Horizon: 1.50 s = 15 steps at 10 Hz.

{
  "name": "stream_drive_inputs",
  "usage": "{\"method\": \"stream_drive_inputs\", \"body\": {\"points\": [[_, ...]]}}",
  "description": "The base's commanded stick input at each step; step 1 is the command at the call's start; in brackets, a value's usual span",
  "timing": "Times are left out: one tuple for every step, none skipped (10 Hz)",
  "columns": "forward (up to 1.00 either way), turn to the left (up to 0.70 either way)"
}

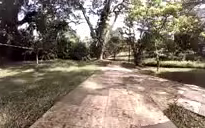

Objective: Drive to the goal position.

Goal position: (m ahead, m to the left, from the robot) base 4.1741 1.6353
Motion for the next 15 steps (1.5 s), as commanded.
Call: {"method": "stream_drive_inputs", "body": {"points": [[0.7, -0.26], [0.7, -0.1], [0.7, 0.0], [0.7, 0.0], [0.7, 0.0], [0.7, 0.0], [0.7, 0.0], [0.7, 0.0], [0.7, 0.0], [0.7, 0.0], [0.7, 0.0], [0.7, 0.0], [0.7, 0.0], [0.7, 0.0], [0.7, 0.0]]}}
